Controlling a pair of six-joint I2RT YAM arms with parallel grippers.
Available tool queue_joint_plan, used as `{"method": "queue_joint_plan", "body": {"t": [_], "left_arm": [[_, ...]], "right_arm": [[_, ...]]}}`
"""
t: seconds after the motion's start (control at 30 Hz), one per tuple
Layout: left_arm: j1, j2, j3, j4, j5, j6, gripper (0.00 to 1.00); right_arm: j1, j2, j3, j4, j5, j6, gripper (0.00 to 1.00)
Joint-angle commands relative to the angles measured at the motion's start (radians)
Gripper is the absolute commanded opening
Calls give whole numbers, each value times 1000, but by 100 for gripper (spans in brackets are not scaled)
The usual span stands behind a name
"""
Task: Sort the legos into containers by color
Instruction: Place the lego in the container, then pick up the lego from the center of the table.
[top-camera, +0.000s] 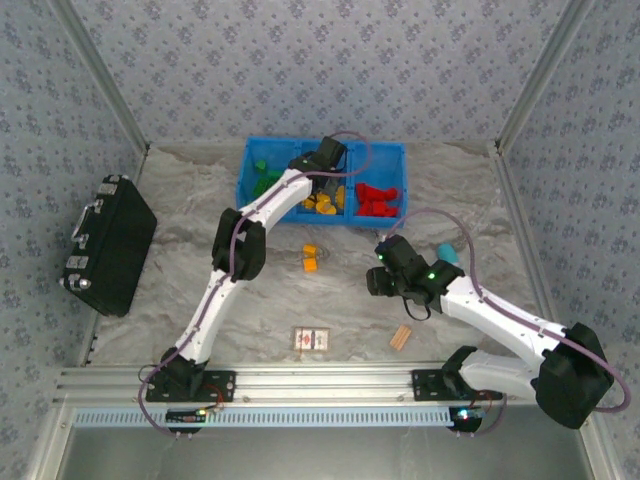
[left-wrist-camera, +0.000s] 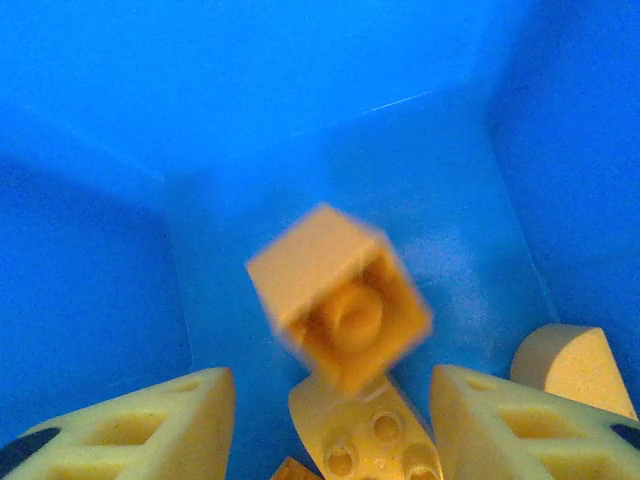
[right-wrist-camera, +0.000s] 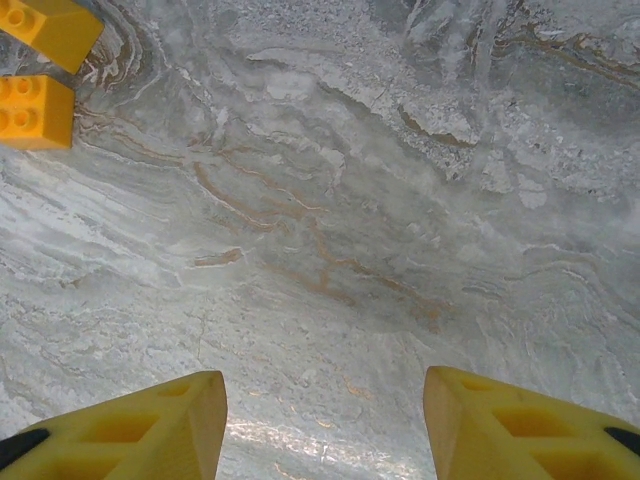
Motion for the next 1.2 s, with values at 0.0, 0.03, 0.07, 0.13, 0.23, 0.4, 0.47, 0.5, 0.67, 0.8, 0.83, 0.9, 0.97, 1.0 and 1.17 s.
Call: {"method": "queue_joint_plan", "body": {"t": [0.0,0.03,0.07,0.13,0.23,0.4,0.47,0.5,0.67,0.8,0.83,0.9,0.97,1.0,1.17], "left_arm": [[4,-6,36,4,-7,-2,54],[4,-19,28,-23,-8,4,55],[1,-39,15,-25,-7,10,55],[-2,-90,-16,-18,-5,30,56],[-12,-191,-41,-43,-8,70,59],[-24,-436,-178,-8,-42,130,62],[-23,-547,-262,24,-66,148,63],[-23,-596,-297,27,-81,157,63],[-28,-925,-588,50,-167,158,68],[-24,-1169,-821,51,-218,130,71],[-21,-1229,-877,49,-228,131,72],[-11,-1330,-966,38,-253,131,74],[15,-1420,-1035,11,-265,125,75],[30,-1458,-1061,4,-265,119,75],[91,-1589,-1136,-66,-265,105,76]], "right_arm": [[11,-16,-8,3,28,18,56],[11,-14,-9,11,28,14,56],[10,-8,-8,23,28,10,57],[10,12,-4,54,19,4,57],[20,68,9,121,-1,-2,57],[65,206,65,221,1,2,57],[90,272,107,254,-1,-4,58],[100,302,130,263,-1,-12,58],[154,445,297,209,43,-66,64],[154,535,377,203,24,-80,67],[151,565,400,199,17,-84,67],[147,617,449,185,3,-104,68],[146,663,507,170,-4,-128,69],[146,685,529,165,-7,-137,71],[127,772,617,121,3,-122,83]]}}
